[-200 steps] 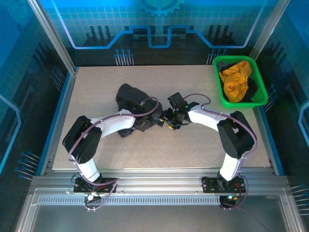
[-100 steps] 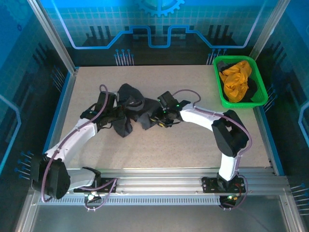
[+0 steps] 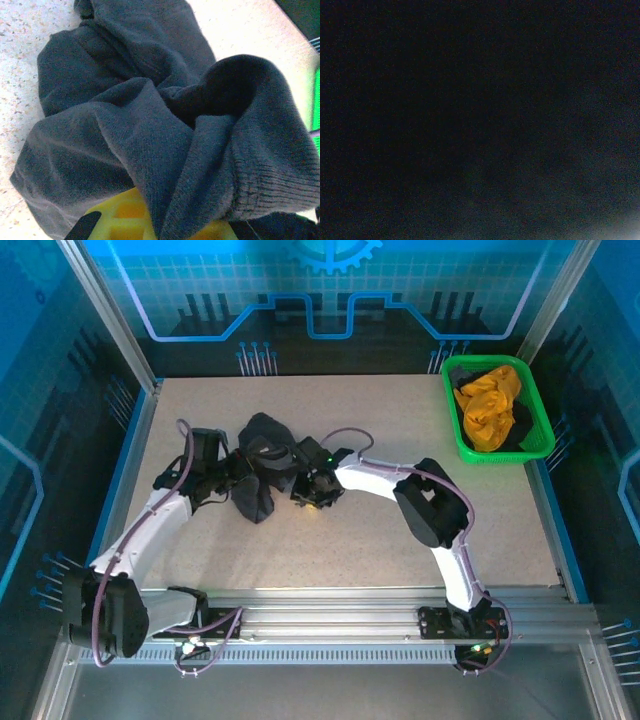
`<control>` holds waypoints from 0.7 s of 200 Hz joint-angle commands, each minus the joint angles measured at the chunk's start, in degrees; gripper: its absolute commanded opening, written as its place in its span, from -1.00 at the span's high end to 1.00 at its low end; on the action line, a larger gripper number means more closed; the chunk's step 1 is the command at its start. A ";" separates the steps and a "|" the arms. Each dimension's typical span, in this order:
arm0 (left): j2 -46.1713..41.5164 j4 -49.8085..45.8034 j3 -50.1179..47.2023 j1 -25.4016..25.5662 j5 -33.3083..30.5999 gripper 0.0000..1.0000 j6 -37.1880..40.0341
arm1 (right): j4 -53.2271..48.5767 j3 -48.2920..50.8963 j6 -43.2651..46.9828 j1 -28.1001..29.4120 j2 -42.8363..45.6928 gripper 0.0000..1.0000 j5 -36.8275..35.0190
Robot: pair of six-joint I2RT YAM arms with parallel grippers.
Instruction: Fold and stack the t-shirts
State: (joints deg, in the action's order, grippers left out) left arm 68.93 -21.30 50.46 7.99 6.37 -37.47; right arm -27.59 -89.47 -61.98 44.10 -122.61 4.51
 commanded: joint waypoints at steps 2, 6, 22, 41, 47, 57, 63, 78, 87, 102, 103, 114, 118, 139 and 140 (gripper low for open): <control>-1.44 0.90 4.47 -1.88 2.43 1.00 -4.56 | -2.43 -3.88 2.24 -2.47 -1.12 0.85 -1.71; -1.49 1.10 4.89 -2.23 2.62 1.00 -5.13 | -2.80 -4.18 2.82 -2.80 -0.42 0.96 -2.22; -1.60 2.34 6.74 -3.77 4.09 1.00 -8.32 | -3.11 -3.69 5.17 -4.05 4.19 1.00 -5.24; -1.51 5.18 9.29 -5.88 5.97 1.00 -13.34 | -2.82 -2.38 8.45 -5.95 11.50 1.00 -8.19; -1.46 6.59 10.23 -6.66 6.47 1.00 -15.31 | -3.00 -2.26 9.46 -6.82 13.81 1.00 -8.82; -1.27 8.96 11.92 -7.87 7.09 1.00 -18.46 | -3.21 -2.16 10.98 -8.34 17.46 1.00 -9.42; -1.01 10.59 12.93 -8.49 7.48 1.00 -20.36 | -3.12 -2.22 11.93 -9.35 19.54 1.00 -9.46; 0.00 15.03 15.78 -10.17 8.09 1.00 -25.25 | -2.61 -2.90 14.05 -11.80 24.12 1.00 -9.55; 0.56 17.85 17.40 -10.98 8.24 1.00 -27.81 | -2.47 -3.85 15.53 -13.18 26.49 1.00 -9.61; 1.14 21.79 20.08 -12.23 7.85 1.00 -31.46 | -3.40 -6.79 18.00 -15.39 29.23 1.00 -9.82; 1.18 21.98 20.28 -12.31 7.81 1.00 -31.67 | -3.46 -6.95 18.19 -15.55 29.42 1.00 -9.80; 1.05 24.46 21.79 -13.25 7.10 1.00 -33.83 | -3.70 -9.01 19.89 -17.09 31.17 1.00 -9.38; 0.83 25.23 22.31 -13.61 6.80 1.00 -34.63 | -3.69 -9.52 20.35 -17.58 31.84 1.00 -9.20; -1.01 29.02 24.26 -15.20 5.14 1.00 -37.96 | -3.52 -11.93 22.72 -20.10 35.77 1.00 -7.78; -1.13 29.16 24.34 -15.29 5.05 1.00 -38.08 | -3.52 -12.08 22.83 -20.19 35.99 1.00 -7.73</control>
State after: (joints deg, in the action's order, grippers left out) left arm 70.11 -1.74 71.07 -5.26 12.73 -68.66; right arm -30.17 -98.45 -44.45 26.04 -90.78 -3.90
